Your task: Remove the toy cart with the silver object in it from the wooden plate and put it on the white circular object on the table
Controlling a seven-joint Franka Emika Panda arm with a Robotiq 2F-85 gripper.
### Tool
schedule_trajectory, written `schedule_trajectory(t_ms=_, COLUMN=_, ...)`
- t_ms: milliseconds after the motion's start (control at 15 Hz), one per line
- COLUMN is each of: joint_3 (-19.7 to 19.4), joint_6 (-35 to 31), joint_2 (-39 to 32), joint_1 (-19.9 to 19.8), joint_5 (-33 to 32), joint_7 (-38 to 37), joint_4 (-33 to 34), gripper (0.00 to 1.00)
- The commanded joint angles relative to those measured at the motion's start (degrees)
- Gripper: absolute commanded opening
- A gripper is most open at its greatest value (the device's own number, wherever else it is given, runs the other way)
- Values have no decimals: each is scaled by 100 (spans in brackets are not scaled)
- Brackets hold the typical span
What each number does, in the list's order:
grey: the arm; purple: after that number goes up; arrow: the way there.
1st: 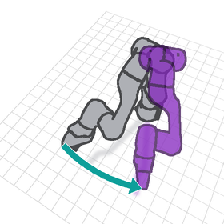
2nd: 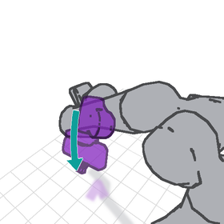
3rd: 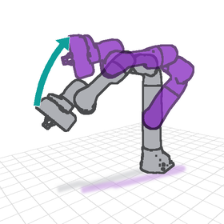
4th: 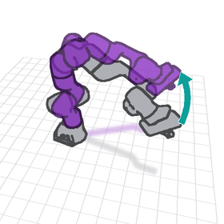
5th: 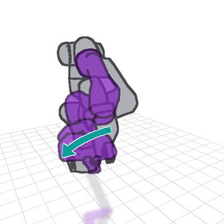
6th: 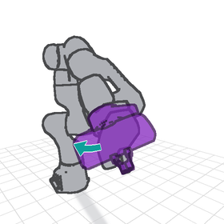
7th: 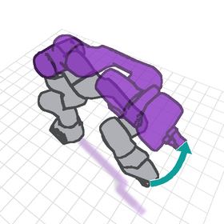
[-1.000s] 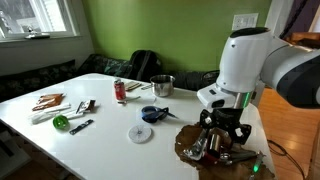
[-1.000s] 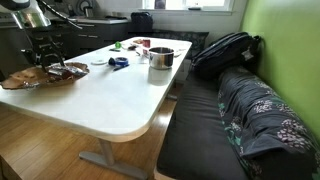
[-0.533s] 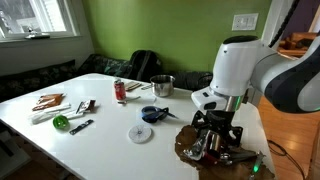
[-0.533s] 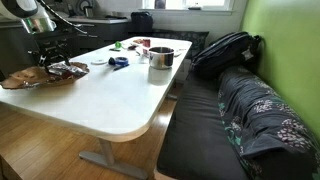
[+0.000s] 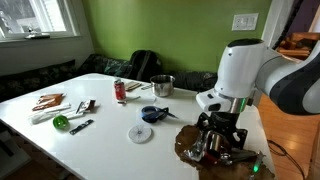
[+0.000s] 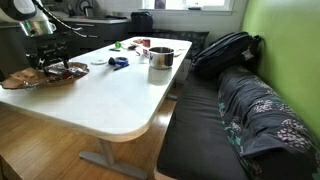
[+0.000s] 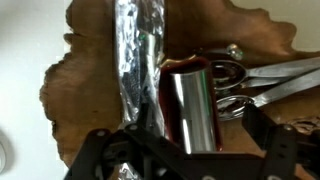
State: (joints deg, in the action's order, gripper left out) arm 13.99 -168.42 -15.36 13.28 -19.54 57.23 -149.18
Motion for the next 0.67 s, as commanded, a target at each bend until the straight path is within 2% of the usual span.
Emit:
schedule_trajectory(t_ms=0, joint_3=95, joint_6=-185, joint_2=173, joint_1=-138, joint_5=-46, joint_7=-152, joint_4=-277, gripper=67)
schedule_trajectory(t_ms=67, joint_3=105, joint_6=-215, joint_2=151, joint_1=-142, joint_5=-40, joint_7=-158, joint_4=-286, gripper=66)
schedule_trajectory(t_ms=200, joint_3=108, joint_6=-250, joint_2=11, joint_1=-112, joint_5=-43, joint_7=-228, joint_4=-214, gripper=55)
schedule_trajectory(t_ms=267, joint_3=96, joint_6=-260, joint_2=-45, joint_1=-83, joint_5=-54, joint_7=-296, joint_4=-170, gripper=59)
schedule_trajectory(t_ms=333, joint_3=85, joint_6=-254, joint_2=-67, joint_1=-66, joint_5=-67, joint_7=-354, joint_4=-145, gripper=55)
schedule_trajectory(t_ms=400, joint_3=-26, joint_6=-265, joint_2=-66, joint_1=60, joint_5=-19, joint_7=-383, joint_4=-148, gripper=36)
schedule_trajectory(t_ms=600, joint_3=-75, joint_6=-201, joint_2=72, joint_1=101, joint_5=-23, joint_7=-575, joint_4=-174, gripper=28)
